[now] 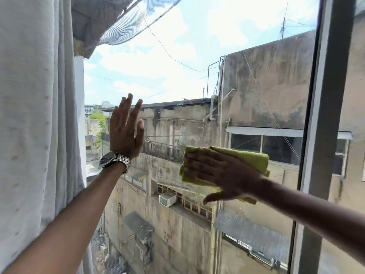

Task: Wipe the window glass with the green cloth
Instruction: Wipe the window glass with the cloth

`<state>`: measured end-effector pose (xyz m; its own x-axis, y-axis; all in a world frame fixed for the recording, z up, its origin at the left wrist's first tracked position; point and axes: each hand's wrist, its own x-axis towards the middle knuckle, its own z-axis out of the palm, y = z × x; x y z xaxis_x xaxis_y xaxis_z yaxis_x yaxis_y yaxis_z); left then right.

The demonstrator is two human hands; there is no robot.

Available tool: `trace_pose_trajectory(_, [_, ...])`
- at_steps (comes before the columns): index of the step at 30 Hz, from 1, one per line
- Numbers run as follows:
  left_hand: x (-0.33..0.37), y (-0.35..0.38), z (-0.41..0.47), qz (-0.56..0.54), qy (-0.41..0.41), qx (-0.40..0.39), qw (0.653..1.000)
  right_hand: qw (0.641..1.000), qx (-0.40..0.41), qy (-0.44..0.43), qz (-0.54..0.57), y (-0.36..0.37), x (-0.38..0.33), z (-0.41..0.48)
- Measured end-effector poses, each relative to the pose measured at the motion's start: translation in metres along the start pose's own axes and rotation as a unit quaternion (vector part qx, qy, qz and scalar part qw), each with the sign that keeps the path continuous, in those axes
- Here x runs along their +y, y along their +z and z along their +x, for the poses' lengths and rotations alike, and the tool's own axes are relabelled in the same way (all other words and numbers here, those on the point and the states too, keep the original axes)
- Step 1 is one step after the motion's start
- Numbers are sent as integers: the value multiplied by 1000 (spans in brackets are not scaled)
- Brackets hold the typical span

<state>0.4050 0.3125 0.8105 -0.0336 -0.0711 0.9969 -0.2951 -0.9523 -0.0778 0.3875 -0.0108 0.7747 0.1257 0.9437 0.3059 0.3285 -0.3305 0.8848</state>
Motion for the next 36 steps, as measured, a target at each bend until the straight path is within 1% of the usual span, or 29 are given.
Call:
trace_pose_trajectory(1, [-1, 0, -1, -1, -1, 0, 1000, 1000, 3, -18, -16, -3, 13, -3])
trace_pose_trajectory(2, [-1, 0, -2, -1, -2, 1, 1000, 999, 21, 15, -23, -6, 27, -5])
trace_pose_trajectory(3, [-1, 1, -2, 1, 1, 3, 1000, 994, 53, 87, -29, -9, 43, -8])
trace_pose_trajectory(4, [-1, 2, -1, 2, 5, 6, 1000, 978, 92, 185, -33, -12, 55, -11])
trace_pose_trajectory(6, [-2, 2, 0, 1, 7, 9, 1000, 911, 162, 378, -23, -15, 55, -9])
trace_pose_trajectory(7, [-2, 3, 0, 0, 6, 11, 1000, 879, 184, 440, -8, -12, 43, -4])
trace_pose_trajectory(8, [-2, 3, -1, 0, 4, 13, 1000, 872, 187, 453, 7, -7, 25, 1])
trace_pose_trajectory(9, [-1, 3, -1, 0, 5, 14, 1000, 898, 167, 407, 26, -1, 4, 5])
trace_pose_trajectory(11, [-1, 3, 0, -1, 8, 13, 1000, 978, 77, 189, 38, 11, -30, 5])
trace_pose_trajectory(13, [-1, 3, 0, 0, 5, 10, 1000, 1000, -9, 2, 20, 12, -29, -4])
trace_pose_trajectory(14, [-1, 3, -1, -1, 2, 9, 1000, 1000, -16, -22, 4, 11, -18, -5])
trace_pose_trajectory(15, [0, 4, -1, -2, 0, 9, 1000, 1000, 1, 11, -7, 10, -5, -5])
trace_pose_trajectory(16, [0, 5, -1, -2, 0, 11, 1000, 994, 40, 101, -14, 10, 4, -4])
trace_pose_trajectory(17, [-1, 5, 0, -1, 2, 12, 1000, 967, 95, 236, -14, 8, 9, -1])
trace_pose_trajectory(19, [-4, 7, 1, 1, 1, 9, 1000, 856, 184, 483, -10, 4, 3, 16])
trace_pose_trajectory(20, [-5, 7, 0, 4, 3, 11, 1000, 813, 204, 545, -5, 6, -7, 27])
trace_pose_trajectory(21, [-6, 8, -1, 8, 4, 13, 1000, 803, 207, 558, 5, 9, -20, 38])
trace_pose_trajectory(22, [-5, 9, -2, 10, 6, 15, 1000, 833, 196, 517, 19, 13, -33, 46])
trace_pose_trajectory(24, [-5, 9, -1, 14, 11, 15, 1000, 940, 133, 313, 28, 21, -54, 57])
trace_pose_trajectory(25, [-6, 8, 0, 15, 11, 15, 1000, 975, 95, 200, 23, 22, -58, 57])
trace_pose_trajectory(26, [-6, 7, -1, 16, 10, 15, 1000, 991, 64, 118, 19, 21, -55, 55])
trace_pose_trajectory(27, [-6, 8, -2, 18, 8, 15, 1000, 996, 40, 78, 10, 19, -46, 52])
trace_pose_trajectory(28, [-5, 8, -2, 19, 8, 16, 1000, 996, 40, 78, -2, 17, -36, 52])
trace_pose_trajectory(30, [-6, 7, -1, 14, 5, 17, 1000, 976, 101, 193, -16, 12, -17, 57])
trace_pose_trajectory(31, [-6, 7, 0, 11, 5, 18, 1000, 947, 141, 287, -16, 8, -9, 61])
trace_pose_trajectory(33, [-6, 8, -1, 11, 5, 18, 1000, 863, 201, 463, 6, 3, 0, 70])
trace_pose_trajectory(34, [-6, 8, -1, 11, 5, 16, 1000, 838, 214, 502, 20, 2, -3, 74])
trace_pose_trajectory(35, [-6, 8, -1, 10, 4, 14, 1000, 839, 215, 499, 30, 2, -10, 78])
trace_pose_trajectory(36, [-5, 8, 0, 9, 3, 13, 1000, 861, 206, 463, 31, 4, -19, 81])
